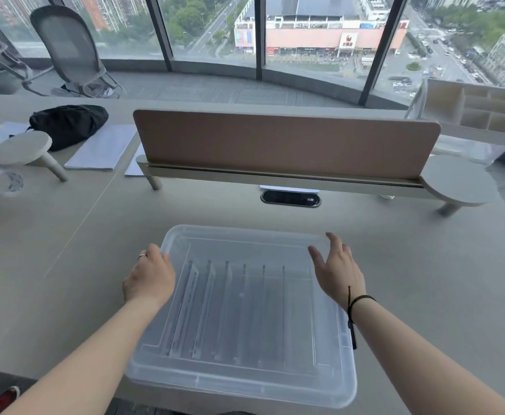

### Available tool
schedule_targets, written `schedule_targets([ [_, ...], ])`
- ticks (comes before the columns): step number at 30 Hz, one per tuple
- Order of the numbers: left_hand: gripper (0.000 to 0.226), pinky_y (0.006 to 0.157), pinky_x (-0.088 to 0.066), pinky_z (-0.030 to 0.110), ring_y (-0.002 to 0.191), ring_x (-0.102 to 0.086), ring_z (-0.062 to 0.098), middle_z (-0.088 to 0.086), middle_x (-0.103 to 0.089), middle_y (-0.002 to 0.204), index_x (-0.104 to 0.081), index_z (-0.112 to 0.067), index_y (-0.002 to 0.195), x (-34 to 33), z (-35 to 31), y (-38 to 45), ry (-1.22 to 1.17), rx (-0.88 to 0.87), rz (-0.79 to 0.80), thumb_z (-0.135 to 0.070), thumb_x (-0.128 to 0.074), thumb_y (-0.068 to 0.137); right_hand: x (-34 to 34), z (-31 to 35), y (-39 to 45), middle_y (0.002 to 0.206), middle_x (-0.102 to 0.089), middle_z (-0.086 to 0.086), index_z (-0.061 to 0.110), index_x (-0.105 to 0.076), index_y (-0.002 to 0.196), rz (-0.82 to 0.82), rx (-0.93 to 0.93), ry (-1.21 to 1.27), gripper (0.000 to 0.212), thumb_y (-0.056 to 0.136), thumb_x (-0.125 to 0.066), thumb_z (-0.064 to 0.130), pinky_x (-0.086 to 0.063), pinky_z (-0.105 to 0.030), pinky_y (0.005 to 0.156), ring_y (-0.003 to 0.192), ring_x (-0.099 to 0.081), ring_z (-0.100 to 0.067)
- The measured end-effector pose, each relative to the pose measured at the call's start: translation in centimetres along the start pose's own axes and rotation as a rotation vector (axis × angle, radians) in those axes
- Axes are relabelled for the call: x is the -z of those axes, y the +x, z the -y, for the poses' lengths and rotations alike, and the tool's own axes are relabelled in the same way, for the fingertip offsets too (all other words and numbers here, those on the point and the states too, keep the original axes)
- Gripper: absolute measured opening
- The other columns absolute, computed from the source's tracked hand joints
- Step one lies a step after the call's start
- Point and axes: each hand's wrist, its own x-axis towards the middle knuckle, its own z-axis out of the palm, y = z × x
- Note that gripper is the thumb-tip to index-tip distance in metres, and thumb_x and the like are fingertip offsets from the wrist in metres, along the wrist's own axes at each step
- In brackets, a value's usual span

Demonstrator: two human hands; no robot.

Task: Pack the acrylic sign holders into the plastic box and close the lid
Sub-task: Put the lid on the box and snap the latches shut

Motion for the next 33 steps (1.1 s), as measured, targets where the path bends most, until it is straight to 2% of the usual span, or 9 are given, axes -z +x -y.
schedule_targets([
  [4, 0.030, 0.072, -0.043, 0.045, 0.088, -0.057, 0.041, 0.020, -0.057, 0.102, -0.039, -0.008, 0.096, -0.6, 0.9, -0.3, -0.050, 0.016, 0.067, -0.034, -0.026, 0.103, -0.3, -0.2, -0.6, 0.137, -0.053, -0.009, 0.027, -0.023, 0.147, -0.023, -0.034, -0.014, 0.062, 0.095, -0.033, 0.061, -0.046, -0.043, 0.082, 0.117, -0.057, -0.034],
  [10, 0.030, 0.071, -0.043, 0.046, 0.086, -0.056, 0.041, 0.020, -0.057, 0.099, -0.037, -0.009, 0.094, -1.1, 1.0, -0.2, -0.126, 0.015, 0.073, -0.034, -0.024, 0.104, -0.7, -0.1, -0.3, 0.129, -0.061, -0.008, 0.027, -0.025, 0.144, -0.056, -0.035, -0.052, 0.060, 0.096, -0.031, 0.061, -0.042, -0.038, 0.070, 0.108, -0.061, -0.034],
  [16, 0.031, 0.075, -0.047, 0.049, 0.086, -0.056, 0.041, 0.019, -0.058, 0.098, -0.039, -0.010, 0.094, -1.5, 1.0, 1.3, -0.157, 0.003, 0.066, -0.036, -0.024, 0.103, -0.7, 0.3, 0.4, 0.121, -0.064, -0.009, 0.028, -0.027, 0.143, -0.074, -0.068, -0.059, 0.058, 0.095, -0.032, 0.062, -0.041, -0.038, 0.069, 0.107, -0.060, -0.036],
  [21, 0.032, 0.075, -0.044, 0.045, 0.092, -0.056, 0.040, 0.019, -0.060, 0.104, -0.040, -0.010, 0.098, -1.6, 0.7, 3.3, -0.152, 0.005, 0.090, -0.038, -0.025, 0.104, -0.9, 0.8, 1.6, 0.106, -0.068, -0.010, 0.029, -0.028, 0.140, -0.096, -0.114, -0.070, 0.060, 0.093, -0.031, 0.066, -0.041, -0.038, 0.067, 0.098, -0.062, -0.035],
  [26, 0.032, 0.080, -0.043, 0.048, 0.105, -0.051, 0.042, 0.021, -0.057, 0.111, -0.043, -0.011, 0.100, -1.9, 0.3, 4.8, -0.112, -0.003, 0.077, -0.039, -0.028, 0.102, -0.8, 1.3, 2.1, 0.105, -0.068, -0.010, 0.028, -0.030, 0.138, -0.120, -0.148, -0.103, 0.062, 0.092, -0.030, 0.069, -0.041, -0.039, 0.069, 0.097, -0.062, -0.037],
  [29, 0.034, 0.081, -0.040, 0.047, 0.100, -0.051, 0.040, 0.019, -0.054, 0.112, -0.041, -0.014, 0.101, -2.2, 0.5, 5.4, -0.183, 0.026, 0.132, -0.044, -0.024, 0.102, -0.7, 1.5, 2.0, 0.104, -0.068, -0.010, 0.027, -0.031, 0.138, -0.135, -0.167, -0.136, 0.064, 0.091, -0.029, 0.070, -0.040, -0.039, 0.067, 0.096, -0.063, -0.036],
  [33, 0.042, 0.086, -0.041, 0.048, 0.104, -0.053, 0.040, 0.020, -0.056, 0.115, -0.042, -0.017, 0.115, -2.2, 0.7, 5.5, -0.187, 0.057, 0.164, -0.052, -0.022, 0.100, -0.6, 1.8, 1.3, 0.101, -0.068, -0.010, 0.022, -0.034, 0.135, -0.154, -0.178, -0.162, 0.064, 0.093, -0.027, 0.069, -0.040, -0.038, 0.065, 0.091, -0.063, -0.035],
])
